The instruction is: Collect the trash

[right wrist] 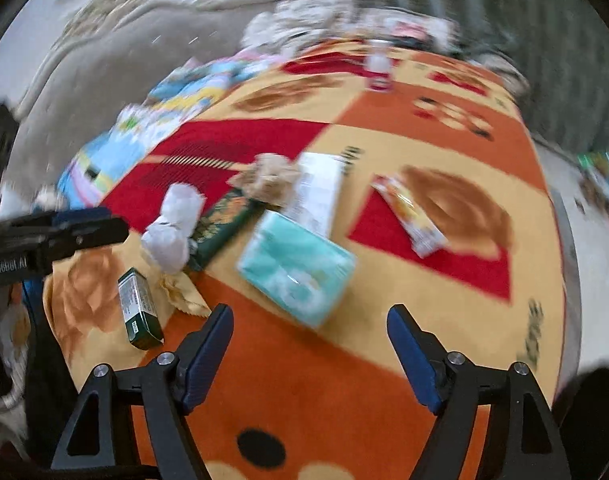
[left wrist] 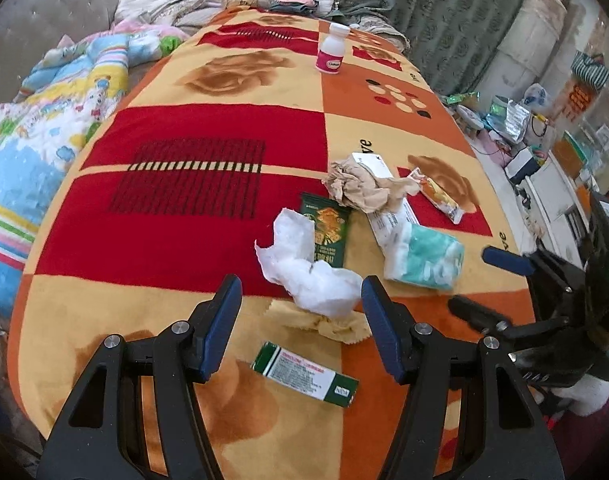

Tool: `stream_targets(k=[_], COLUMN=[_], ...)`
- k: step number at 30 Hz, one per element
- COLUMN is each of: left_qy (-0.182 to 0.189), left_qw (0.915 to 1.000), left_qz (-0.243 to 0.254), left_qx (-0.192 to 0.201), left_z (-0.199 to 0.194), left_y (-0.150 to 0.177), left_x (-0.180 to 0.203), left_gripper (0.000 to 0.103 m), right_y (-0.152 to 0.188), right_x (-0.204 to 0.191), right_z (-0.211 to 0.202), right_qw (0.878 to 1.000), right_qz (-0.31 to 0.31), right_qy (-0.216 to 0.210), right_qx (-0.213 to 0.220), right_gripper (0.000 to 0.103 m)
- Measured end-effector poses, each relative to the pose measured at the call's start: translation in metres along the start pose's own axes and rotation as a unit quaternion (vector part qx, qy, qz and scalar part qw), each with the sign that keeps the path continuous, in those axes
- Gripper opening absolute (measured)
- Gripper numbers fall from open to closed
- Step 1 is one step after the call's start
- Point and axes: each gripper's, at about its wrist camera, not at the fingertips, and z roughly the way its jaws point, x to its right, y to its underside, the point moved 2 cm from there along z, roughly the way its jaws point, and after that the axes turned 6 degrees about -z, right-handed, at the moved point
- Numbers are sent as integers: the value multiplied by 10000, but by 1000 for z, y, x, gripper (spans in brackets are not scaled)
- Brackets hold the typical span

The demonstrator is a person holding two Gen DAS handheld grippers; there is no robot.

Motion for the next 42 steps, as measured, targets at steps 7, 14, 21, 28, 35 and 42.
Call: stream_targets(k=[7, 14, 21, 28, 35, 42], left_qy=[95, 231, 403, 700, 767, 704], left_qw=[9994, 9989, 9988, 9973, 9959, 9964], left_qz=[-159, -180, -125, 206, 445, 435], left_qx=[-300, -367, -262, -92, -176, -190], left_z=[34, 58, 43, 19, 19, 17], left_y=[-12, -18, -21, -20, -5, -1], left_x=[-5, -1, 5, 38, 64, 64], left_gripper=[61, 57, 32, 32, 32, 32], right_y=[-22, -18, -4, 22, 51, 46], right_x=[-9, 8, 16, 19, 31, 21], right_z=[37, 56, 40, 9, -8, -18], right_qw=[9894, 9939, 9993, 9997, 9971, 9998], right_qz=[-1360, -960, -186, 190, 639, 151], right_qy=[188, -165, -241, -177, -284, -119], right_qx=[-470, -509, -199, -2, -301, -33], right_gripper=[82, 64, 44, 39, 39, 82])
